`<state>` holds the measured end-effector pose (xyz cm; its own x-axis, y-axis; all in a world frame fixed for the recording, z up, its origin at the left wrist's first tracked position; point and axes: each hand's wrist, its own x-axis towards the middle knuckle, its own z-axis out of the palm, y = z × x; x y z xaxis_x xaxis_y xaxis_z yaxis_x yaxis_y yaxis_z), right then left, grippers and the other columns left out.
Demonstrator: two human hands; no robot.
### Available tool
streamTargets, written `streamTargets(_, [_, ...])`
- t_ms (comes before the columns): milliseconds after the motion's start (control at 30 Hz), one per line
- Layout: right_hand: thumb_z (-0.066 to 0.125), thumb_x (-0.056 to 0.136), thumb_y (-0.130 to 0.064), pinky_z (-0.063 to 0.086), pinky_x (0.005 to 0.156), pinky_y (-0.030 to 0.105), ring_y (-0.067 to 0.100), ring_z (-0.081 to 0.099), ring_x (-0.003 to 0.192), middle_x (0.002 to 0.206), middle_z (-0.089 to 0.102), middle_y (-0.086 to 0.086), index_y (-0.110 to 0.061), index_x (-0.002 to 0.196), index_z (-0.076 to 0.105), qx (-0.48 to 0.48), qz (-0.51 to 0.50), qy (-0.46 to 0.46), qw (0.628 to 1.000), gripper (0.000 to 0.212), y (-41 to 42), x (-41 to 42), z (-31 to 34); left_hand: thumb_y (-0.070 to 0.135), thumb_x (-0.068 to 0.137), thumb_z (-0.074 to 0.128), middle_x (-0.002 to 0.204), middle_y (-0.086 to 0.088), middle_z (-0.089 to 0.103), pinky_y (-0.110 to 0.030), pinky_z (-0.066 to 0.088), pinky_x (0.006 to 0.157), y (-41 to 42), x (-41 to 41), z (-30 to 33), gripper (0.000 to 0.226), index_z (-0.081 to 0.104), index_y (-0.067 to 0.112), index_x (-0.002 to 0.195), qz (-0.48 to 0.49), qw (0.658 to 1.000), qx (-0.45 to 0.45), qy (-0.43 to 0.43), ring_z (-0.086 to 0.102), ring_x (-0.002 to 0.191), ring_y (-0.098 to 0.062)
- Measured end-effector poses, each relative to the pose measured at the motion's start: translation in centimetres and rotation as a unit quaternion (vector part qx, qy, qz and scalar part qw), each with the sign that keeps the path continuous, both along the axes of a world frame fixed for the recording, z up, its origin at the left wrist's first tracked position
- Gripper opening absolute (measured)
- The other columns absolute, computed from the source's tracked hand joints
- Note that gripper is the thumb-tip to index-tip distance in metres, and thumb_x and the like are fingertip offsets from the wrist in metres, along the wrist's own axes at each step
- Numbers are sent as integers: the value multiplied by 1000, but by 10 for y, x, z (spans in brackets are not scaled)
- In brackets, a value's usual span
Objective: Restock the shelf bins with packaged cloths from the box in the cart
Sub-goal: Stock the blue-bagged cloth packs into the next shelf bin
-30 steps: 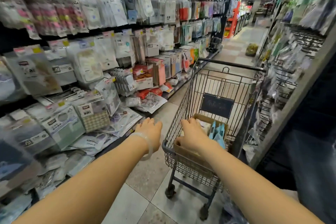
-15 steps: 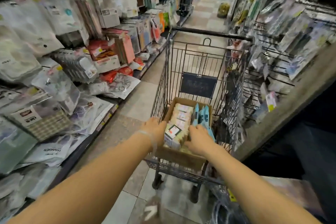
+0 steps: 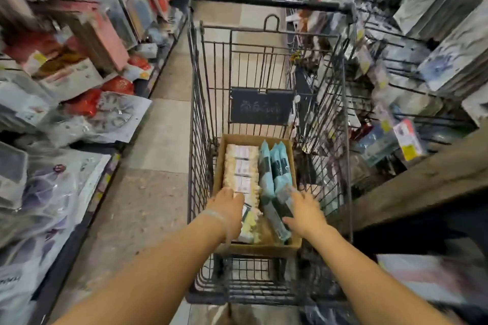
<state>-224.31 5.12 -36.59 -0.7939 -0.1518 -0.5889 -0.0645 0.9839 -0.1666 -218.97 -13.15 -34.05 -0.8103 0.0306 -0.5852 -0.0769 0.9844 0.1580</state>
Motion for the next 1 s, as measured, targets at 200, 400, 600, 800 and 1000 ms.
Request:
streamTargets(200, [74, 79, -36, 36, 106, 42, 35, 32, 135, 147, 28, 17, -17, 150, 7, -19, -113, -23, 993, 100, 12, -25, -48, 20, 93, 51, 158, -19, 6, -44, 18, 118, -3, -27, -33, 64, 19, 10, 148, 3, 998, 34, -50, 5, 146, -33])
streamTargets(400, [74, 79, -23, 51, 88, 44, 34, 55, 114, 129, 53, 17, -11, 141, 20, -27, -194, -48, 979, 84, 20, -40, -87, 29, 94, 51, 158, -14, 11, -40, 21, 117, -8, -45, -54, 65, 19, 11, 148, 33, 995, 56, -70, 12, 145, -30])
streamTargets(600, [60, 85, -26, 48, 76, 37, 34, 60, 104, 113, 62, 13, -14, 118, 45, 22, -120, -26, 992, 38, 31, -61, -61, 29, 94, 51, 150, -12, 29, -40, 33, 111, -4, -65, -50, 61, 23, 12, 146, 65, 991, 79, -89, 30, 138, -28])
streamTargets(800, [78, 68, -12, 48, 86, 33, 25, 56, 109, 125, 56, 6, -15, 126, 49, -5, -34, -44, 998, 65, 43, -126, 46, 35, 88, 62, 151, -10, 29, -33, 32, 110, 2, -92, -9, 78, 20, 11, 149, 119, 977, 166, -59, 33, 137, -26])
streamTargets(1000, [83, 64, -8, 50, 81, 33, 19, 60, 92, 99, 62, -3, -28, 94, 55, -167, 46, -92, 981, 45, 29, -167, 134, 37, 70, 80, 141, -7, 47, -45, 37, 109, -3, -118, 23, 86, 37, 18, 142, 295, 862, 402, -96, 48, 126, -29])
